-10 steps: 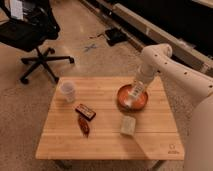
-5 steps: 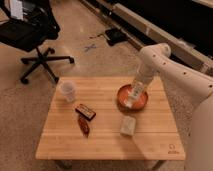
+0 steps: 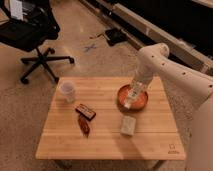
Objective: Place the bottle in the ceramic bowl
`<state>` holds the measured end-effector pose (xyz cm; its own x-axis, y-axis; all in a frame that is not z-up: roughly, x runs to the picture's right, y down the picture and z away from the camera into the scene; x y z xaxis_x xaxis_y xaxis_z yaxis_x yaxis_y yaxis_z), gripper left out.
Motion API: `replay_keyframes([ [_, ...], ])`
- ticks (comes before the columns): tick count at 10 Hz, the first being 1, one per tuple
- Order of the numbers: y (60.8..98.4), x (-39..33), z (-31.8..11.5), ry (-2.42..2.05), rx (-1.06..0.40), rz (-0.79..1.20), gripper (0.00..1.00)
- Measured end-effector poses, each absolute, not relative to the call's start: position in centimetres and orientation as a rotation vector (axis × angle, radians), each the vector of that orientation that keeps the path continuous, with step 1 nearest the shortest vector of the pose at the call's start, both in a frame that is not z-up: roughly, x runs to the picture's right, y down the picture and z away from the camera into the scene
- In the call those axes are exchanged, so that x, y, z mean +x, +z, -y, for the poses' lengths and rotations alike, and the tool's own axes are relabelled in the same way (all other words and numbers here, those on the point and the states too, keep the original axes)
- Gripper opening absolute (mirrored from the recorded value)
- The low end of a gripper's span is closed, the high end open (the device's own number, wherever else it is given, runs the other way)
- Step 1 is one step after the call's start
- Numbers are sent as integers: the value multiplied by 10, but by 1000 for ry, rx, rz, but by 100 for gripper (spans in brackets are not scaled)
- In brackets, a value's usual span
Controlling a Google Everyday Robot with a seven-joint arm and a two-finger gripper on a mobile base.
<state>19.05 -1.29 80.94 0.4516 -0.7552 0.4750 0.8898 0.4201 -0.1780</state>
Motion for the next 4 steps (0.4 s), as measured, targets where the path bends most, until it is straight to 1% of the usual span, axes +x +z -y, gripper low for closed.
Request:
replay_keyframes([
  [4,805,186,13,-1088,-437,343,55],
])
